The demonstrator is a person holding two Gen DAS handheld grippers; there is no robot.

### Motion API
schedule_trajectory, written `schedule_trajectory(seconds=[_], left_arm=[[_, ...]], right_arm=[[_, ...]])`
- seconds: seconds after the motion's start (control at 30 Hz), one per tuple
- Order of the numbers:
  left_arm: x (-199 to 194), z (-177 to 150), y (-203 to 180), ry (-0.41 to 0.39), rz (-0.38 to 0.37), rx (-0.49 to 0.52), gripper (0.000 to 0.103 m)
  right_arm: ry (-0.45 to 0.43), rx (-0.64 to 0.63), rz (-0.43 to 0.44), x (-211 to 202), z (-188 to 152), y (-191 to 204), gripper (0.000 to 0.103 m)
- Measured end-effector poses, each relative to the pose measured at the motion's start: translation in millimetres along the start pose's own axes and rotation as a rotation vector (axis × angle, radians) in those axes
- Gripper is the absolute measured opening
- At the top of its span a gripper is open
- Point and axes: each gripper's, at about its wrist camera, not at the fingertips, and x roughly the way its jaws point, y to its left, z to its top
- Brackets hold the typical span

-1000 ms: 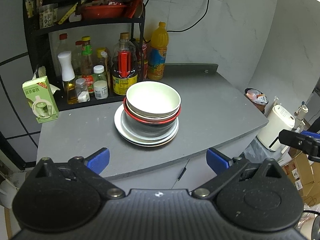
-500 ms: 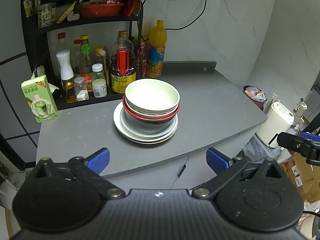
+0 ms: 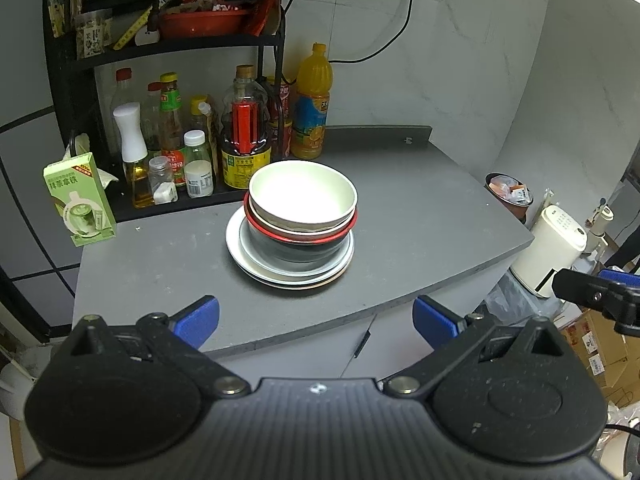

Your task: Organize plates and bowls

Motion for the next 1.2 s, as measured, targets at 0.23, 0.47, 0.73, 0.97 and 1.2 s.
schedule_trajectory(seconds=[0.23,0.47,0.73,0.97,1.2], left_arm=[[-3.0,0.6,0.6,-0.005,0.000,-0.002,0.102],[-3.7,1.7,-0.4,-0.006,-0.004,-0.001,0.102],[-4.4,4.0,-4.2,-0.006,-0.008,0.009,0.102],[-5.5,4.2,-5.5,-0.009,-0.003,0.003,0.102],[-7.9,2.9,-5.0,-0.007,-0.001,0.001,0.102]], right_arm=[[-0.004,0.000,-0.003,-1.7,-0.2,-1.5,0.103],[-0.001,0.000,-0.007,-2.2,-1.3,-2.3,0.103],[0.009,-0.004,-0.002,-2.0,-3.8,-3.7,0.103],[0.007,-0.011,-0.007,-2.1,-4.2,-3.1,0.103],[0.010,-0.003,-0.010,-1.3,-4.8,-4.5,0.103]])
